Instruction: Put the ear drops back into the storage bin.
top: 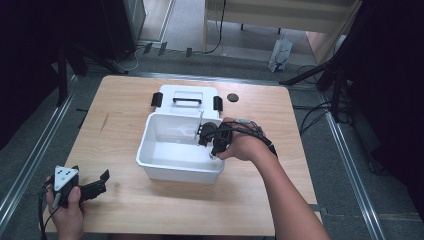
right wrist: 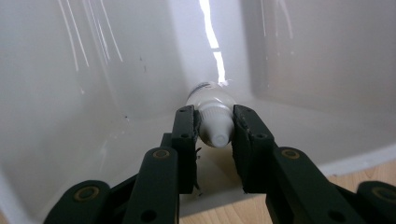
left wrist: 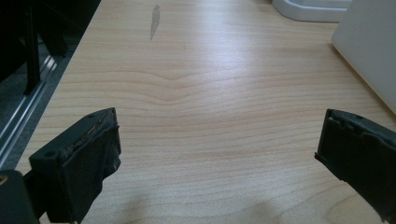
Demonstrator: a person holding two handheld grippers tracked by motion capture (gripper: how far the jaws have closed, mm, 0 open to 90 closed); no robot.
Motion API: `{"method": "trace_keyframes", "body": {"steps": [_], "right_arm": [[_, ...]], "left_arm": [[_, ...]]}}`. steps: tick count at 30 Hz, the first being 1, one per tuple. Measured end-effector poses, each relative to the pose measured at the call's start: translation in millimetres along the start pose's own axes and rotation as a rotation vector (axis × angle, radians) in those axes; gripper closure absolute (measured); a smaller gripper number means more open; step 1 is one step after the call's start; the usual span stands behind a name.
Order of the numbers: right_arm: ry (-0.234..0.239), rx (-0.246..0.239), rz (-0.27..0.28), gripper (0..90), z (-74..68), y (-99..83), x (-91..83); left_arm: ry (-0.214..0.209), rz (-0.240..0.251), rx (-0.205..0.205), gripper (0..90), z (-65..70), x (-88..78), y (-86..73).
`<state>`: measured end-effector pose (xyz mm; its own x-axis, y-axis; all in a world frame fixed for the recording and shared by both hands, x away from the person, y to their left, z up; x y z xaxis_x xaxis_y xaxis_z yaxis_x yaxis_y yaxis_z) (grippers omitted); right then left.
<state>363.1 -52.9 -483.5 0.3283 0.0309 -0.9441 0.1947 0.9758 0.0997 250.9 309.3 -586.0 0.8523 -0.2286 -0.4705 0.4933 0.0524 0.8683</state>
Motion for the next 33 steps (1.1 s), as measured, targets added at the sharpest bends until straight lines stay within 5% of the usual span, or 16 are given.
{"method": "trace_keyframes", "body": {"steps": [9, 21, 33], "right_arm": [[0.028, -0.006, -0.016, 71.8, -6.2, -0.6, 19.5], [0.024, 0.006, -0.018, 71.4, -4.4, -0.6, 19.7], [-0.001, 0.072, 0.048, 51.2, 2.6, 1.7, 5.4]], "left_arm": [[0.001, 0.0, 0.003, 0.4, 0.2, 0.1, 0.1], [-0.001, 0.001, 0.001, 0.4, 0.2, 0.2, 0.1], [-0.003, 0.0, 0.0, 0.4, 0.1, 0.3, 0.1]]}}
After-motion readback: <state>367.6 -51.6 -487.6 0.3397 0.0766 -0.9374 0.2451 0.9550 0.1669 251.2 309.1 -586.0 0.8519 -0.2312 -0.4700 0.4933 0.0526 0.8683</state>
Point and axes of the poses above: each handheld gripper's, and its own axes: x roughly forward along the jaws, y roughly out of its top, z roughly to its right, the point moved 7 cm from there along x, roughly forward along the jaws, and after that the axes turned 8 degrees about -y, right-handed, at the moved point
